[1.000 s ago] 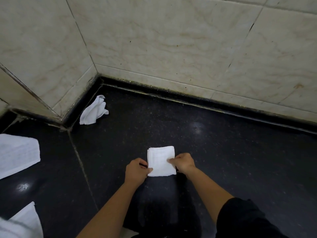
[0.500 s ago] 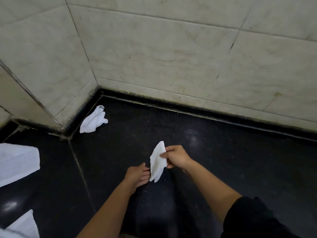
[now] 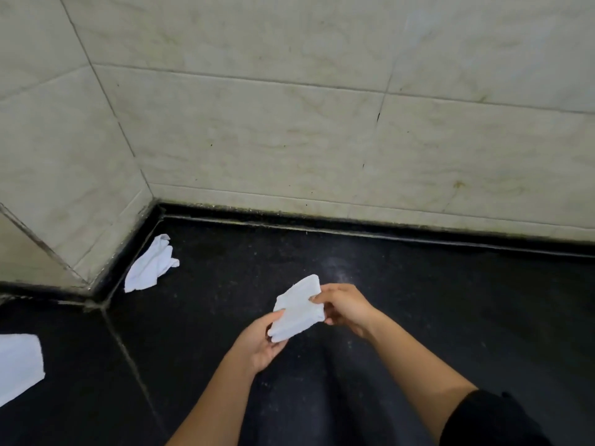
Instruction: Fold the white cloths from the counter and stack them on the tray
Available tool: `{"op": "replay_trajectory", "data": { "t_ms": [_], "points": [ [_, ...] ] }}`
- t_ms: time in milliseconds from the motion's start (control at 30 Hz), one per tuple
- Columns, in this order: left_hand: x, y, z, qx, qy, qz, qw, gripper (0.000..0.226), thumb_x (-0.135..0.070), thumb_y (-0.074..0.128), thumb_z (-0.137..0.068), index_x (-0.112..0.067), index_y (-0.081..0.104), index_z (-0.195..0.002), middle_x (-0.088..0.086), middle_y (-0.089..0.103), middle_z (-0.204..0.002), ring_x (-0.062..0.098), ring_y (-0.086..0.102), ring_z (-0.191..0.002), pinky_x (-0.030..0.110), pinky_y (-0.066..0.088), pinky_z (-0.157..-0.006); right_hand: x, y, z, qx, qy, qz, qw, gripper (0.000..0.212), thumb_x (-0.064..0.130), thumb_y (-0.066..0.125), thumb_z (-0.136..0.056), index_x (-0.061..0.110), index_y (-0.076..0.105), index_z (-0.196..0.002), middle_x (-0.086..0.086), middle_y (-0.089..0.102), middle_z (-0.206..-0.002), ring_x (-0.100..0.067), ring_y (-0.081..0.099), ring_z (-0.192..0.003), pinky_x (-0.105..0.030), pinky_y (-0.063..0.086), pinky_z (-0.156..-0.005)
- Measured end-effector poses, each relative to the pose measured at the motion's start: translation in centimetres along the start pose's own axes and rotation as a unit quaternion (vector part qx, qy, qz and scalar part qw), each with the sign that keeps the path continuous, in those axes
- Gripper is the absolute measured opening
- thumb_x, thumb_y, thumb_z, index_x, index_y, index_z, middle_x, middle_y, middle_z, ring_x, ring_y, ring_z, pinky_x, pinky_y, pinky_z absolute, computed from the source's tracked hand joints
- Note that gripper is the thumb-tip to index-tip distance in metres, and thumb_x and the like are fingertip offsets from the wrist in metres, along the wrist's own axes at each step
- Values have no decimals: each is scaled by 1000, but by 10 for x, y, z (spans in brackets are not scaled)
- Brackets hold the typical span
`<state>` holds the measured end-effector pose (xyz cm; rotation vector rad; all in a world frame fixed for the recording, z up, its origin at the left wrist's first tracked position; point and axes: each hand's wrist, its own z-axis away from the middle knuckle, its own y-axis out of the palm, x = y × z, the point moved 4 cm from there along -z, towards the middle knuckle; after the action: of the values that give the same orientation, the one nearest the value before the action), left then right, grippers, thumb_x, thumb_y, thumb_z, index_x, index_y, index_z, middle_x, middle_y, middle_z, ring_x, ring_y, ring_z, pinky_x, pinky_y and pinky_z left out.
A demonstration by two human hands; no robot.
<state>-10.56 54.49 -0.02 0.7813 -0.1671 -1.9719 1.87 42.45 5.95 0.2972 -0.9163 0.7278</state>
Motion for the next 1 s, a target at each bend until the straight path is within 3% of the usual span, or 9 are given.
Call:
{"op": "replay_trajectory", "data": {
  "t_ms": [133, 400, 567, 833, 1000],
  "points": [
    [-14, 16, 2, 12, 6, -44, 999, 26, -8, 68, -85, -2, 64, -110, 15, 70, -110, 26, 67, -95, 34, 55, -73, -5, -21, 11, -36, -6, -15, 999, 19, 6, 63, -85, 1, 72, -101, -10, 67, -78, -14, 55, -55, -21, 43, -49],
    [-16, 93, 13, 98, 47, -239, 965, 20, -18, 62, -89, -13, 65, -108, 8, 71, -103, 22, 66, -91, 31, 51, -66, -18, -95, 52, -124, -26, -69, 990, 26, 8, 67, -82, -5, 69, -104, -13, 69, -86, -23, 60, -75, -29, 46, -63],
    [15, 158, 21, 148, 58, -299, 941, 18, -19, 62, -89, -16, 64, -107, 6, 70, -104, 20, 66, -91, 31, 50, -69, -27, -152, 103, -169, -48, -105, 979, 27, 7, 67, -83, -6, 68, -108, -14, 68, -89, -23, 60, -76, -27, 49, -61],
    [145, 287, 63, 203, 71, -368, 905, 11, -18, 62, -89, -19, 65, -100, 1, 69, -92, 18, 66, -84, 30, 50, -66, -86, -291, 221, -245, -68, -111, 961, 21, 10, 68, -84, 4, 71, -104, -12, 72, -94, -20, 64, -78, -26, 52, -65],
    [253, 368, 102, 235, 62, -398, 885, 13, -18, 62, -89, -16, 64, -101, 0, 68, -86, 16, 65, -79, 27, 50, -63, -143, -388, 309, -295, -62, -118, 946, 18, 8, 69, -82, 4, 72, -100, -8, 66, -78, -15, 57, -63, -26, 46, -61]
  ]
}}
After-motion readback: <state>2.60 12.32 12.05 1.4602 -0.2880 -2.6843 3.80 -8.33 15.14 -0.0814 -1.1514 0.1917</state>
